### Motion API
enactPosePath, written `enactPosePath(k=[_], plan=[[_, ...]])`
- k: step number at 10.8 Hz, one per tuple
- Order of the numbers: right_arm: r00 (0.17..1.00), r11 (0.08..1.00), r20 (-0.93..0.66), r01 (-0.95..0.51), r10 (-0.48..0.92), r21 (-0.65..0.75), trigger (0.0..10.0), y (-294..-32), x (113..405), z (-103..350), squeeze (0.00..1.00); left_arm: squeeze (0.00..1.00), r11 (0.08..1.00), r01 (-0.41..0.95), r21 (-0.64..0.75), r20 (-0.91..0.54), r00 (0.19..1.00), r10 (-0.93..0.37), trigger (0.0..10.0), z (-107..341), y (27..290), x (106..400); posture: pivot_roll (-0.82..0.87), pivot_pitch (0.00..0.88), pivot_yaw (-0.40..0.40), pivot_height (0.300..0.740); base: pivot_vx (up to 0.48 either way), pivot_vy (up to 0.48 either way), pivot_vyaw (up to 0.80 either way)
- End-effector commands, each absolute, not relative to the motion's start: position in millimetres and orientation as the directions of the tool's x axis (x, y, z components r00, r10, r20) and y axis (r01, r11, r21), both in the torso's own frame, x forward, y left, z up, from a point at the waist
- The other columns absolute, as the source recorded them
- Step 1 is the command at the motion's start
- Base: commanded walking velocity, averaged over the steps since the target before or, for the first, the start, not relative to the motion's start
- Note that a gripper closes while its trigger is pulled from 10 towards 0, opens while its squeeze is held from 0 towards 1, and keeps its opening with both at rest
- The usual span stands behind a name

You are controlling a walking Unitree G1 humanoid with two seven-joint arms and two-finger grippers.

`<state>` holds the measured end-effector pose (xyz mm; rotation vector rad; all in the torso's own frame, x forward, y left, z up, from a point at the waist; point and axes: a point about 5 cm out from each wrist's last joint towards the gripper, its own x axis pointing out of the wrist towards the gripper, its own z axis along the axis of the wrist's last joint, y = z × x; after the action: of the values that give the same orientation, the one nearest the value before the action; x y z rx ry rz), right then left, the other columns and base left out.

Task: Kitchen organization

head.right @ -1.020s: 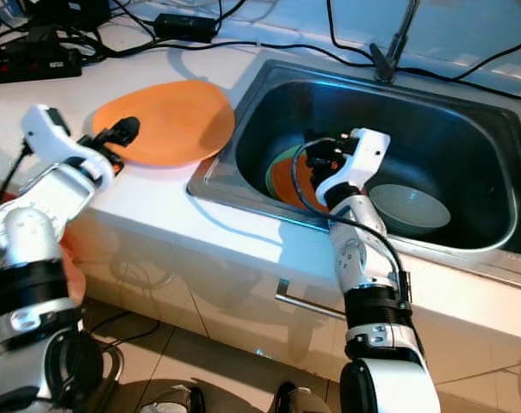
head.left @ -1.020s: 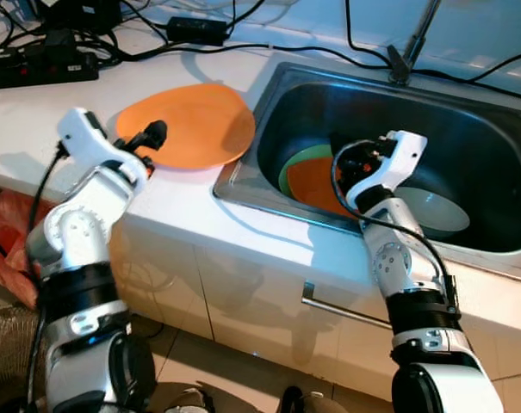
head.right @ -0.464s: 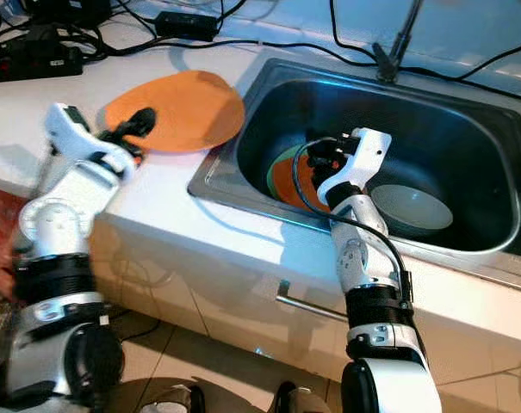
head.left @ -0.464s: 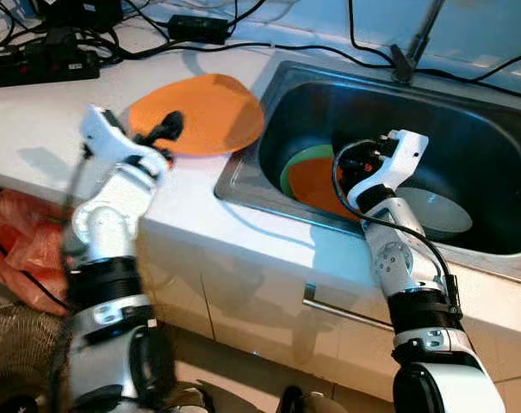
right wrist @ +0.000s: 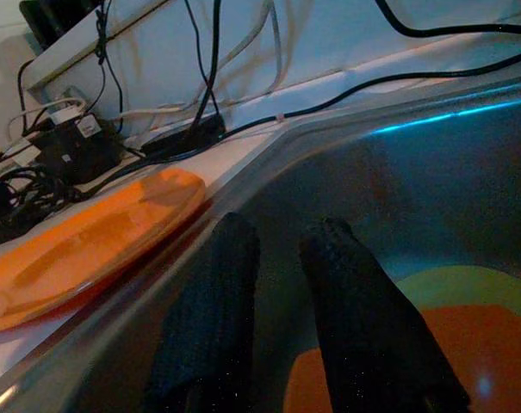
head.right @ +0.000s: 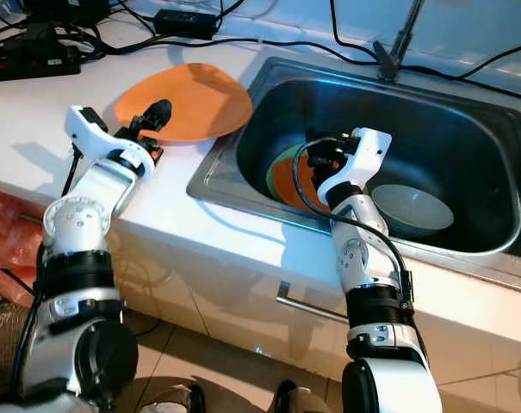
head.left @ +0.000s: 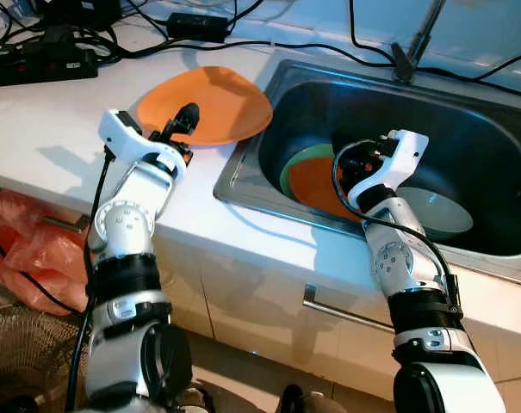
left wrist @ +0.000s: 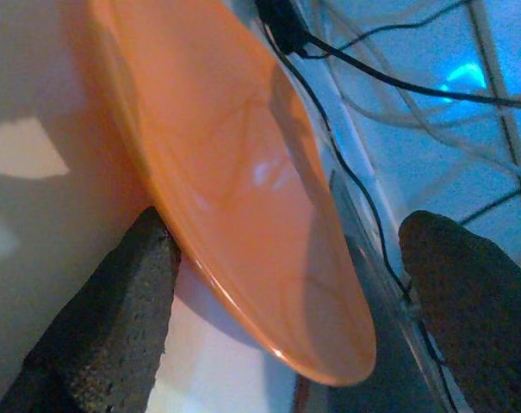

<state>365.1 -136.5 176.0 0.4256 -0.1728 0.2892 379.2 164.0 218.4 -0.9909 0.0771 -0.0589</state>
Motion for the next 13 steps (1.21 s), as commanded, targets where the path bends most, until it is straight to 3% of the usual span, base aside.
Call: enactPosePath(k=[1,2,3,4,13], plan=[[0.942,0.877,0.235,-0.315,0.24,0.364,10.0,-136.7,365.1,181.7,0.0,0.0,0.541,-0.025,-0.841,-0.073,0.995,-0.069,10.0,215.2,164.8,380.9,0.02,0.135,-0.029,0.74,0.0,0.0,0.0],[0.942,0.876,0.235,-0.315,0.241,0.364,10.0,-136.6,364.8,181.4,0.0,0.0,0.542,-0.069,-0.837,-0.103,0.994,-0.033,10.0,215.7,168.3,384.1,0.02,0.135,-0.027,0.74,0.0,0.0,0.0],[0.942,0.876,0.235,-0.316,0.241,0.364,10.0,-136.8,364.5,181.3,0.0,0.0,0.524,-0.126,-0.842,-0.141,0.99,0.012,1.6,213.4,172.9,386.7,0.02,0.133,-0.026,0.74,0.0,0.0,0.0],[0.942,0.877,0.235,-0.315,0.241,0.364,10.0,-137.1,364.4,181.3,0.0,0.0,0.517,-0.15,-0.843,-0.159,0.987,0.026,0.0,211.0,174.6,387.8,0.02,0.133,-0.025,0.74,0.0,0.0,0.0],[0.94,0.876,0.228,-0.323,0.254,0.358,10.0,-135.6,366.7,182.0,0.0,0.0,0.521,-0.133,-0.843,-0.14,0.99,0.026,0.0,213.8,172.3,388.9,0.03,0.125,-0.033,0.74,0.0,0.0,0.0]])
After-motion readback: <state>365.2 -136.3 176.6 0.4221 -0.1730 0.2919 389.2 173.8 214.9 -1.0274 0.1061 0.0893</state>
